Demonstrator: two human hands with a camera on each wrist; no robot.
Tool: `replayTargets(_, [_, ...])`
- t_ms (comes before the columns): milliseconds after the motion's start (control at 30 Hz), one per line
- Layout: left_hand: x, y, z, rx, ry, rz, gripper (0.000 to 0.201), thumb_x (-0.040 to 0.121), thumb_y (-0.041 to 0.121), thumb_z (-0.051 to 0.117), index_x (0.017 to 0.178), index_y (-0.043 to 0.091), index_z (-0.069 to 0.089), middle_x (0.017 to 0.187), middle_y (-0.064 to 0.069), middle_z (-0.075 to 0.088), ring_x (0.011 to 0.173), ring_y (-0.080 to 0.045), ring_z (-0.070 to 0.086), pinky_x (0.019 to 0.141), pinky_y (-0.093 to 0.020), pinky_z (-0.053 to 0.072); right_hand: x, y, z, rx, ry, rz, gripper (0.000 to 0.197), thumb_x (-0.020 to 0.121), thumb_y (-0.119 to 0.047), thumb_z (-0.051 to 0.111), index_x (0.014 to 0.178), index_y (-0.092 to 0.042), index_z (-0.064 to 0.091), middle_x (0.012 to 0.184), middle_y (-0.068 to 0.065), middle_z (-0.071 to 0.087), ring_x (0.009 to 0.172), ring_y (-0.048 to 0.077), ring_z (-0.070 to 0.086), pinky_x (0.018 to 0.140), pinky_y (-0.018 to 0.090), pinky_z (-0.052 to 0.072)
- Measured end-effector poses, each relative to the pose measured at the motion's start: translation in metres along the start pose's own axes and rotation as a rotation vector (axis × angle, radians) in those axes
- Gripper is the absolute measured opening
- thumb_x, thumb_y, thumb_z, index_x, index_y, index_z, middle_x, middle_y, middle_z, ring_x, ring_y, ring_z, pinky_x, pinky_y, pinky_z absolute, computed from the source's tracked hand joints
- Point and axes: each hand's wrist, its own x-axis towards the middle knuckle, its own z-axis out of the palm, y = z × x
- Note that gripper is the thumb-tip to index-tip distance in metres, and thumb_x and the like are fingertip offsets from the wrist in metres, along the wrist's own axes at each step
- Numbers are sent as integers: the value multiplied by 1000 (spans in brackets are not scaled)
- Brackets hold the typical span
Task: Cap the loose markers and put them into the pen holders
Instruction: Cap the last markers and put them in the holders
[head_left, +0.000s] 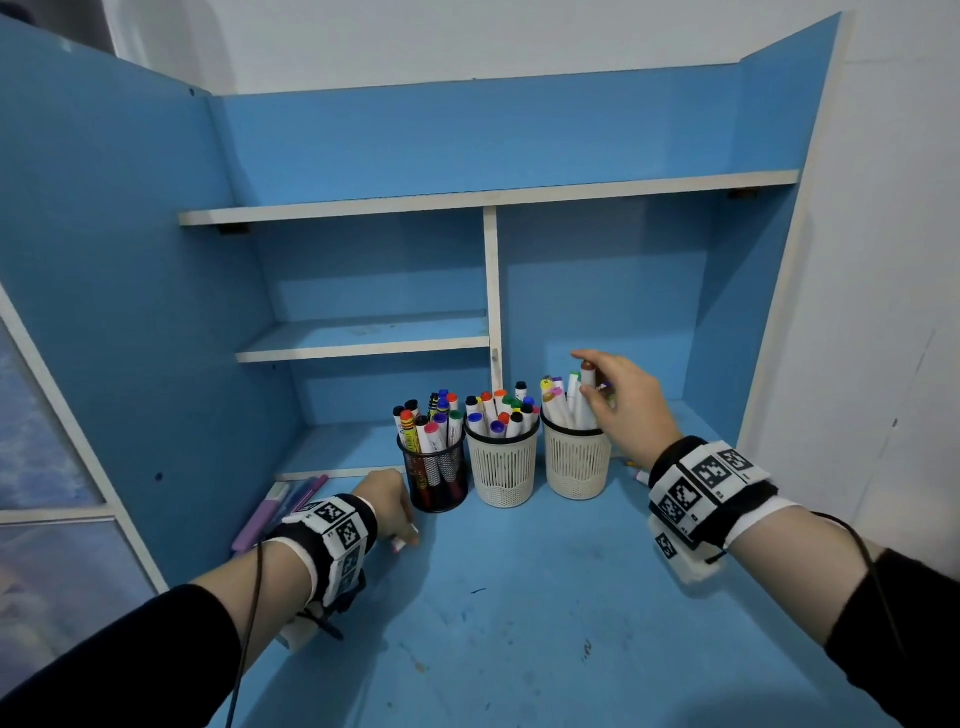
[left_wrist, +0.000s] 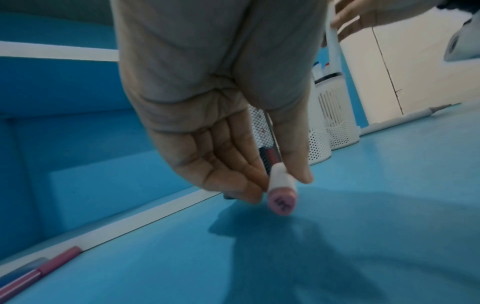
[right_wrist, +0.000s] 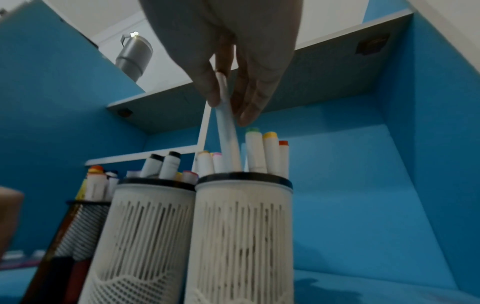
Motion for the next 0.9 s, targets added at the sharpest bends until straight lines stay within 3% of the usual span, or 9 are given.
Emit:
replayTargets(67, [-5, 1, 0, -56, 57, 22, 24, 69, 22, 80, 89, 8, 76, 79, 1, 67, 74, -10, 59, 61, -18, 45, -1, 7, 3, -76, -47, -3, 41, 92, -7, 54, 132, -14, 52, 112, 6, 61, 101, 16, 54, 91, 21, 38])
replayTargets(167, [-17, 6, -2, -175, 147, 88, 16, 72, 17, 78, 86, 11, 76, 77, 3, 68, 70, -8, 59, 58, -15, 42, -4, 18, 6, -253, -115, -34, 39, 93, -13, 52, 132, -14, 53, 116, 8, 60, 119, 25, 46, 101, 36, 37])
replayTargets(300, [-40, 16, -6, -358, 225, 191, 8, 75, 14, 75, 83, 16, 76, 80, 0, 72, 63, -10, 63, 54, -18, 51, -11, 24, 3, -488, -267, 0, 43, 94, -25, 51, 137, -19, 49, 142, 5, 43, 137, 30, 22, 110, 44, 20])
replayTargets(367, [-53, 22, -10, -416, 242, 216, 11, 77, 13, 75, 87, 13, 76, 83, 0, 73, 64, -12, 64, 56, -22, 56, -13, 25, -2, -469, -249, -11, 42, 92, -26, 54, 133, -21, 53, 144, 5, 39, 136, 31, 21, 109, 46, 21])
replayTargets(467, [-69, 28, -16, -445, 262, 249, 13, 78, 14, 75, 90, 15, 75, 78, 2, 73, 63, -7, 64, 62, -21, 57, -18, 32, -11, -337, -94, -10, 35, 87, -18, 61, 122, -17, 61, 132, 11, 49, 126, 31, 32, 103, 47, 29])
replayTargets(600, [-88, 34, -24, -428, 314, 289, 17, 75, 17, 77, 92, 21, 75, 70, 15, 69, 63, 2, 61, 57, -5, 44, -28, 56, -20, -249, -44, 126, 31, 83, -4, 59, 113, -11, 64, 118, 16, 53, 121, 32, 36, 102, 38, 29])
replayTargets(733, [-107, 43, -31, -499, 392, 309, 17, 72, 18, 80, 89, 21, 75, 71, 12, 71, 65, 1, 65, 59, -4, 45, -36, 81, -28, -415, -346, 335, 32, 86, -5, 55, 117, -12, 61, 127, 16, 47, 127, 32, 30, 103, 37, 31])
replayTargets(833, [-121, 49, -35, -549, 411, 330, 11, 72, 16, 80, 80, 21, 75, 72, 6, 73, 69, -4, 68, 62, -7, 49, -43, 85, -33, -587, -657, 387, 28, 93, -21, 52, 120, -17, 59, 120, 12, 56, 123, 29, 40, 94, 32, 37])
replayTargets(900, [-129, 51, -37, -550, 418, 351, 10, 73, 15, 79, 79, 22, 76, 72, 6, 74, 72, -6, 68, 67, -12, 52, -47, 86, -35, -656, -783, 401, 32, 93, -24, 53, 124, -19, 56, 123, 7, 57, 120, 24, 48, 90, 25, 38])
